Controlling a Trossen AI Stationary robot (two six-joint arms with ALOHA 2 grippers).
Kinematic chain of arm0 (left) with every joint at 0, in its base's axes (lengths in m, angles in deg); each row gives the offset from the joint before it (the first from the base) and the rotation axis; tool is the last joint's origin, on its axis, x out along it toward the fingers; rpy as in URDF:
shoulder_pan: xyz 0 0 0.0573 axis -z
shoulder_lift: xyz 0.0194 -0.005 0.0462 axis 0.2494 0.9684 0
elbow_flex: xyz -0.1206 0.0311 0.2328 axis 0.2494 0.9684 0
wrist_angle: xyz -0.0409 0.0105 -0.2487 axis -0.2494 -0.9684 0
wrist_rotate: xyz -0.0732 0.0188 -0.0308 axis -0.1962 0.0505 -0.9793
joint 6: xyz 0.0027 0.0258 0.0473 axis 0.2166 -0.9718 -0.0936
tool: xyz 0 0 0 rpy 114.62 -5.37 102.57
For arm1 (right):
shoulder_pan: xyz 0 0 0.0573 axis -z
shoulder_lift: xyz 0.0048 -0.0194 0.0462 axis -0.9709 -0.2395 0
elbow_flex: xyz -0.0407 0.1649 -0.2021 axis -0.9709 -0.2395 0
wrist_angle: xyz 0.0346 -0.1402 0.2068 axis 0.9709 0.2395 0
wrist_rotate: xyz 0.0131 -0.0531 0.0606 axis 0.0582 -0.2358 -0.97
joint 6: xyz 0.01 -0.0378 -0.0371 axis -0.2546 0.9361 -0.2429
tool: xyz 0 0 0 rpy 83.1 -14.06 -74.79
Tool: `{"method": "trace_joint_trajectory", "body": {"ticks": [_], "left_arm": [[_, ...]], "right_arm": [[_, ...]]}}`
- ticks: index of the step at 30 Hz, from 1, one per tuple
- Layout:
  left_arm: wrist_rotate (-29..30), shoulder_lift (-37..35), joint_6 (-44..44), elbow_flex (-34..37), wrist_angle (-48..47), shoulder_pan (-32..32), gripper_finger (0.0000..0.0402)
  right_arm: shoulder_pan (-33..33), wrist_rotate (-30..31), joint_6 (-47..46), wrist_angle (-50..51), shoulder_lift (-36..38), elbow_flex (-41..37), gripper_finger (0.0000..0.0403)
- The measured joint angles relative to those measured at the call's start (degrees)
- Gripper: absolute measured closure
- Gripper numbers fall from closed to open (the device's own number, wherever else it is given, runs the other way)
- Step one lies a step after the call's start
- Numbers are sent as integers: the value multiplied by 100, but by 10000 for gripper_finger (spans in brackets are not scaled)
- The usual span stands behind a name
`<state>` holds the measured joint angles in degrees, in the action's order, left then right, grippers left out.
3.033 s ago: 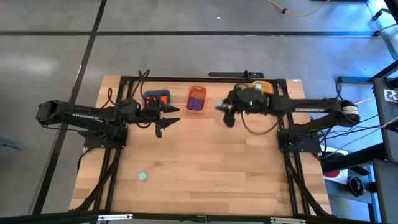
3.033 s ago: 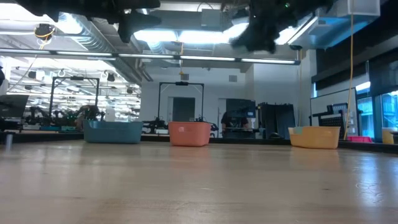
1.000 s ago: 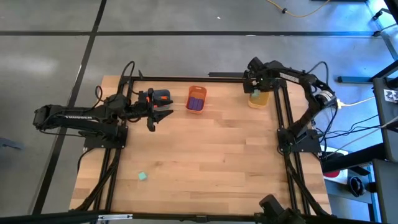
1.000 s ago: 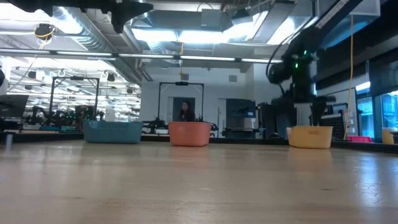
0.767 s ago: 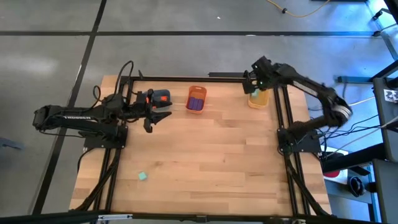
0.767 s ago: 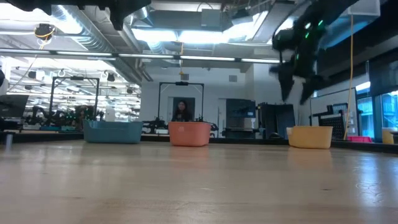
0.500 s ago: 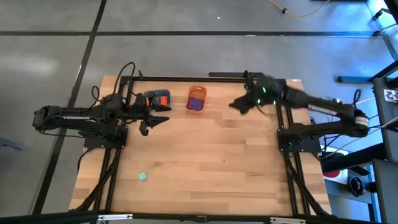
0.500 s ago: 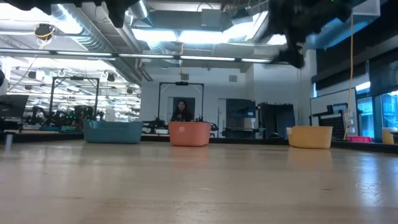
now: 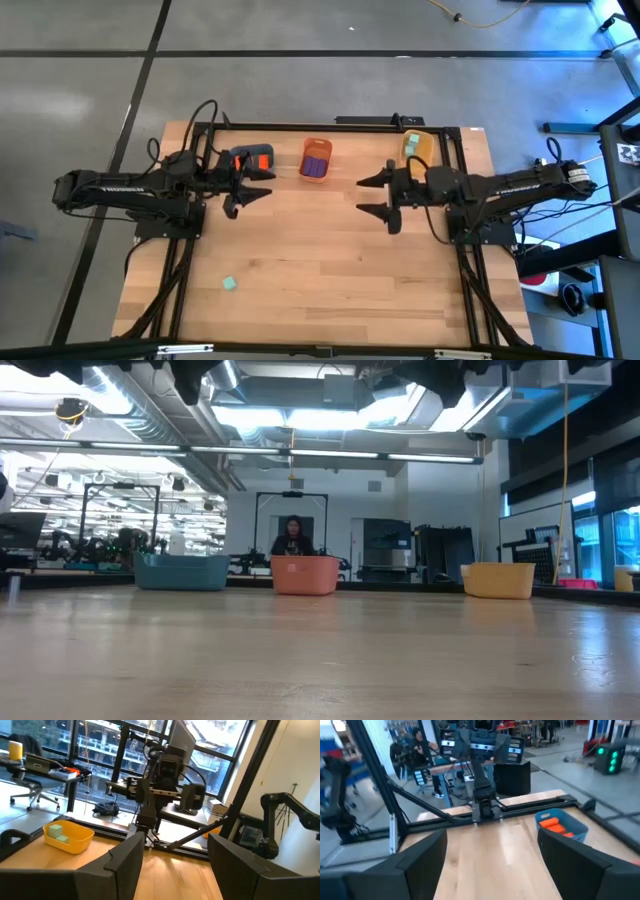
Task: Sort & place blocks by color
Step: Put the blue block into the yellow bin
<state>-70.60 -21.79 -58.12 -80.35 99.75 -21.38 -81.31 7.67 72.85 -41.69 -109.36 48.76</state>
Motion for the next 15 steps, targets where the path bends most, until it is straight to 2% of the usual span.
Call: {"method": "trace_joint_trajectory", "body": {"ticks": [8,15], "left_arm": [[107,5,-1,0,-3,2,191],[181,5,-11,0,-3,-1,191]], "right_arm": [[-3,71,632,10,3,1,89],[-3,69,661,10,3,0,89]]}}
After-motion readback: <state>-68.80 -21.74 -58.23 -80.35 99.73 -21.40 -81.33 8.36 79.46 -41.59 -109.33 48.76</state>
